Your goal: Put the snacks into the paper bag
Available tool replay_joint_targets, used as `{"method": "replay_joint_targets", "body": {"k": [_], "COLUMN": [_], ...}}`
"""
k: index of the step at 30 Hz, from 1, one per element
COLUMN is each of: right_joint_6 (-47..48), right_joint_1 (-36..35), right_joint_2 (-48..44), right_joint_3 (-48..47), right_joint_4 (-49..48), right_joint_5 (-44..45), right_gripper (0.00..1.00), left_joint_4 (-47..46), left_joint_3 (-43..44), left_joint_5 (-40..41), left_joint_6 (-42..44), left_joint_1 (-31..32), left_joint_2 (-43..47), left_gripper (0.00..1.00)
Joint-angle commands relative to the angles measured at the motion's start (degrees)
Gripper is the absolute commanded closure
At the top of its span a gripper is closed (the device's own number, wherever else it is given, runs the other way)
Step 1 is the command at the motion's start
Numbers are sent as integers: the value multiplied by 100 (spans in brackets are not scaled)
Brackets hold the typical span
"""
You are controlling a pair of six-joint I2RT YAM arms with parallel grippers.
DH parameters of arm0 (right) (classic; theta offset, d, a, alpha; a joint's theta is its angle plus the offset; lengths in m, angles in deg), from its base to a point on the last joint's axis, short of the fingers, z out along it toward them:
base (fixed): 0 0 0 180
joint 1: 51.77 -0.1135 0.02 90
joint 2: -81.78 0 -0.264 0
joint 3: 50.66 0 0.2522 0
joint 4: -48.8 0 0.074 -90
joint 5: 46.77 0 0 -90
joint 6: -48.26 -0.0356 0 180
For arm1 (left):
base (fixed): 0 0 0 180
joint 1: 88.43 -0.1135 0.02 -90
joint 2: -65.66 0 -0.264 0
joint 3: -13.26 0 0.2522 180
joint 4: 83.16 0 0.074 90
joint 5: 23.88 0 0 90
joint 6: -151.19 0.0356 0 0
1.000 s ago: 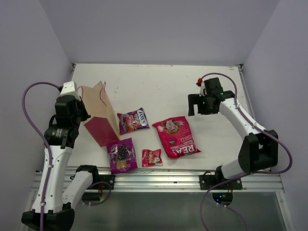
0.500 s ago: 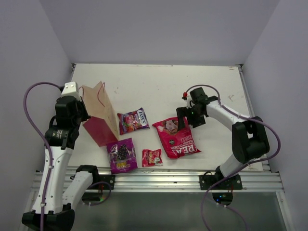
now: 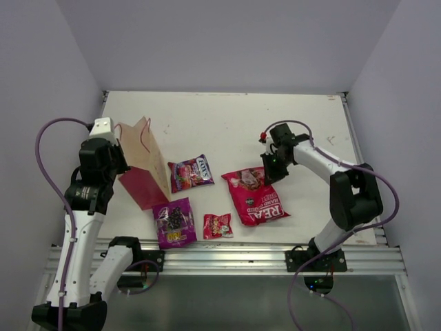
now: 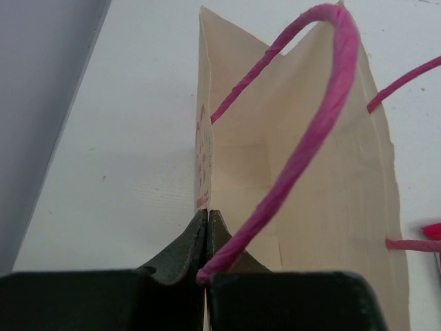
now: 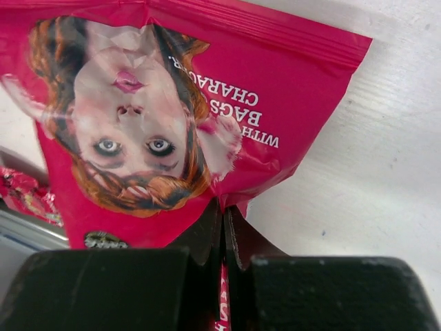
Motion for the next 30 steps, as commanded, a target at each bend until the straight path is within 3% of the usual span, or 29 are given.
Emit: {"method": "replay_joint_targets", "body": {"k": [1,3,6,13,16,21,27,30], "right_joint_6": [179,223,180,-295,-795,-1936,-2281,-2598], "right_joint_1": [-44,-71,-106,-203,-264,-641,-1423,-1643], "right_joint_2": [-256,-230,15,946,1097,1097,1808,1888], "right_joint_3": [-1113,-1747,-3598,-6872,-7419,-7305,-8604,-8571], "right_joint_4": [742,1259,1779,1958,1142,-1280,-2357,-2876], "right_joint_5": [213,397,433,-31,-366,-876,-499,-420], "right_gripper": [100,100,100,100,100,100,100,100], "left_joint_4": [-307,-351,-386,-544,-711,-817,-878,-870], "left_joint_3": [0,53,149,325,264,299,308,299], "left_joint_5": [-587,-913,-1133,-1546,-1941,-2030,-2048,-2030], "left_joint_6": [157,174,201,166,113,87,52,43], "left_joint_1": [52,88,175,334,395,466,501,501], "left_joint_2": [46,28,-7,-16,-34,-130,-165,-148], "left_gripper": [100,100,100,100,100,100,100,100]}}
